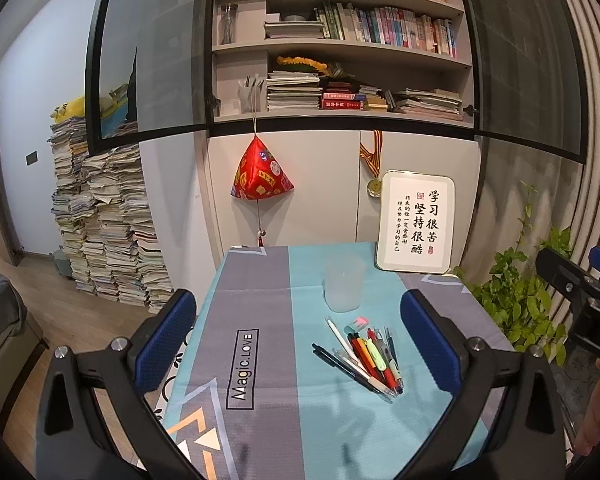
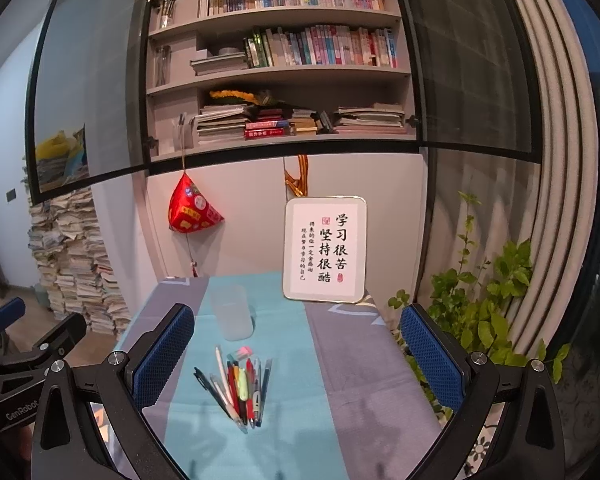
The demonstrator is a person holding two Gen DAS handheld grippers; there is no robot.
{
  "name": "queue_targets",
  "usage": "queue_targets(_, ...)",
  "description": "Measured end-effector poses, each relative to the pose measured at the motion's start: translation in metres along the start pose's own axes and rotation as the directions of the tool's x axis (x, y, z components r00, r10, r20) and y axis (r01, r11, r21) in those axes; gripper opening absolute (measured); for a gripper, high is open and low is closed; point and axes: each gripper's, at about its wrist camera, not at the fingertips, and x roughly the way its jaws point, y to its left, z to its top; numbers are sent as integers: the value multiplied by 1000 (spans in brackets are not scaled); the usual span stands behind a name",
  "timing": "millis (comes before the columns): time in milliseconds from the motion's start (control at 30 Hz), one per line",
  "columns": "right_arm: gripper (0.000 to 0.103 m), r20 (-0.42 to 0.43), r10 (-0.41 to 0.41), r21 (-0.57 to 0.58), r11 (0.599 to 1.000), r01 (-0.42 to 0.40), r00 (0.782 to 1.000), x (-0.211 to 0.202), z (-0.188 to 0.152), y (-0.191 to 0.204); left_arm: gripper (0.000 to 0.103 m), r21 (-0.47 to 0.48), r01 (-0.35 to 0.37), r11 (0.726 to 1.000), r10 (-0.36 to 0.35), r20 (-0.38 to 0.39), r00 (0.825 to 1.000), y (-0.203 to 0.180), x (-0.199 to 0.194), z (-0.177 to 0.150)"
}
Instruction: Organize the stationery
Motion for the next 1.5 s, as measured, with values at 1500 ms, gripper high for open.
queue_targets(1500, 103, -61, -9, 14, 1000, 10, 998, 31, -1, -2, 102, 0, 7, 1000, -7, -22, 1000, -5, 22, -7)
